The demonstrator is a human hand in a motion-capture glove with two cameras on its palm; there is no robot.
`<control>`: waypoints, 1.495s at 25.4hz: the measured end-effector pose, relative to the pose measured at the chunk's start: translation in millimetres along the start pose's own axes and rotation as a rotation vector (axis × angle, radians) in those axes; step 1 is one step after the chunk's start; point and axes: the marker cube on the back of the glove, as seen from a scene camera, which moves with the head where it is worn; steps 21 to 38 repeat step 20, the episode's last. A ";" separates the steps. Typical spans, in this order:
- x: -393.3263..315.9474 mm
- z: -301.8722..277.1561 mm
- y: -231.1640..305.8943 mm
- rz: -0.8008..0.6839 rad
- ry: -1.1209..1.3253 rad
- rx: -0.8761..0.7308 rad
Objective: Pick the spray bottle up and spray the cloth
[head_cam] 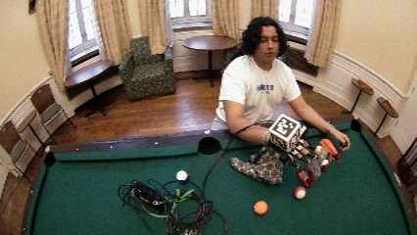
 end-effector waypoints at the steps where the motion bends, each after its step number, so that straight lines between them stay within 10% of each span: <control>1: 1.6 -5.2 1.3 0.004 0.024 0.024; 38: -7.6 -33.4 17.9 -0.025 0.026 0.096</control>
